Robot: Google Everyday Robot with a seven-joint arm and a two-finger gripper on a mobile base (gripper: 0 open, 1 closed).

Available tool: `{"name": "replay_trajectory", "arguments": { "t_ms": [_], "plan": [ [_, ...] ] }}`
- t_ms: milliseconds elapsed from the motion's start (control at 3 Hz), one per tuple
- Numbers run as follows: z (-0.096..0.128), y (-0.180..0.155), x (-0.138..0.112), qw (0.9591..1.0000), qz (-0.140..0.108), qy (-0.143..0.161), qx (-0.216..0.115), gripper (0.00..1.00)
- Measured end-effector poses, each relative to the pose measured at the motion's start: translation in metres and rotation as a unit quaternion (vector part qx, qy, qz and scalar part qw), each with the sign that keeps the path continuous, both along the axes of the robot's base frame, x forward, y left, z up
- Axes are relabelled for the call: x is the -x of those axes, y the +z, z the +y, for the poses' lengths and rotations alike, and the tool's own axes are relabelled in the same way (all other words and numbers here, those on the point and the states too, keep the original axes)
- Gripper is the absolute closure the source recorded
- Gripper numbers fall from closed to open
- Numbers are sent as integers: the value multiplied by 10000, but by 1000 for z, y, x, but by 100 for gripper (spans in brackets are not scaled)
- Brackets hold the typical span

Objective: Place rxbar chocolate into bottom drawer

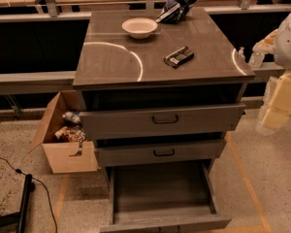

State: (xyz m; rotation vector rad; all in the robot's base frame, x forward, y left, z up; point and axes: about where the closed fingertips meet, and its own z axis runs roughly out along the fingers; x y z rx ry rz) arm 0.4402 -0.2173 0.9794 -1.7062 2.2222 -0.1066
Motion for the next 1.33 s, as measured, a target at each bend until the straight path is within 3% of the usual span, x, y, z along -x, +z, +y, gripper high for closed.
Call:
{"name": "replay_trajectory", "arguments": {
  "t_ms": [333, 667, 1000, 1333],
  "plan": [
    [-17, 2, -28, 9994, -312, 59, 114, 0],
    [-42, 4, -69, 9973, -495, 390, 381, 0],
    [-66, 14, -129, 9845, -569, 1488, 733, 0],
    [-67, 13, -136, 9863, -628, 1363, 685, 0]
  ]
}}
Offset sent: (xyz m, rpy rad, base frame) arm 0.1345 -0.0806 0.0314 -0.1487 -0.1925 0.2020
